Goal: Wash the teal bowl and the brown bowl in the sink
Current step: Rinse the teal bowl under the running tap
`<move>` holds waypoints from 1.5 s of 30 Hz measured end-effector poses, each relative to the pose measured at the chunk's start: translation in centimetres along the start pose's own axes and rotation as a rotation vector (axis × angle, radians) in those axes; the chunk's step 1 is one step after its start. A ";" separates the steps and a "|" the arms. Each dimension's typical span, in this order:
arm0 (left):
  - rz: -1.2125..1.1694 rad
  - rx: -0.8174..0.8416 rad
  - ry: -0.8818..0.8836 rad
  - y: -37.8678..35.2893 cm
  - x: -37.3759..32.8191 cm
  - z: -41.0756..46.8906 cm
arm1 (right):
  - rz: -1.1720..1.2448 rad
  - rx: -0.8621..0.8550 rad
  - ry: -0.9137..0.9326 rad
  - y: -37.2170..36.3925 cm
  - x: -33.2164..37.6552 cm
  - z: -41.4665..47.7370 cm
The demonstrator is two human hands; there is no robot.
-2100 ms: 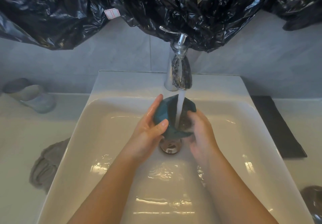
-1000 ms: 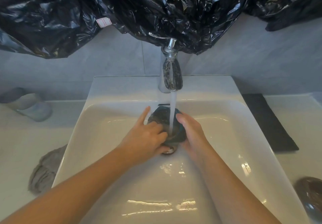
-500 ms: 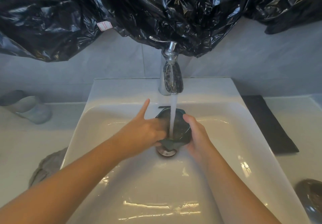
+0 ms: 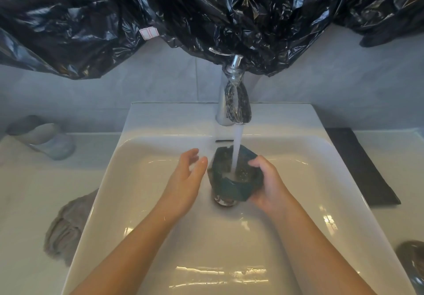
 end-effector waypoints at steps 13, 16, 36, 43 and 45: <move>-0.019 -0.125 -0.362 -0.7 -0.9 0.2 | -0.722 0.050 0.809 -1.8 3.0 -2.3; 0.000 -0.191 -0.552 -0.3 -1.9 -0.2 | -0.713 -0.044 0.913 -1.6 3.1 -2.4; -0.107 -0.006 -0.094 -1.8 -0.6 -0.4 | -0.451 -0.096 0.468 -0.5 2.9 -1.4; -0.002 0.024 0.050 -1.4 0.7 0.5 | -0.328 -0.023 0.118 -0.7 2.4 -1.9; 0.009 -0.033 0.014 -0.9 0.4 0.7 | -0.304 -0.098 0.106 -0.4 2.6 -1.7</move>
Point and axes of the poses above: each hand's wrist, its own z-axis towards the middle knuckle, its own y-axis out of the back of the hand, x = y × z, the point moved 6 cm from there along z, towards the middle knuckle, and after that the axes turned 13 degrees about -x, right-handed, at the moved point
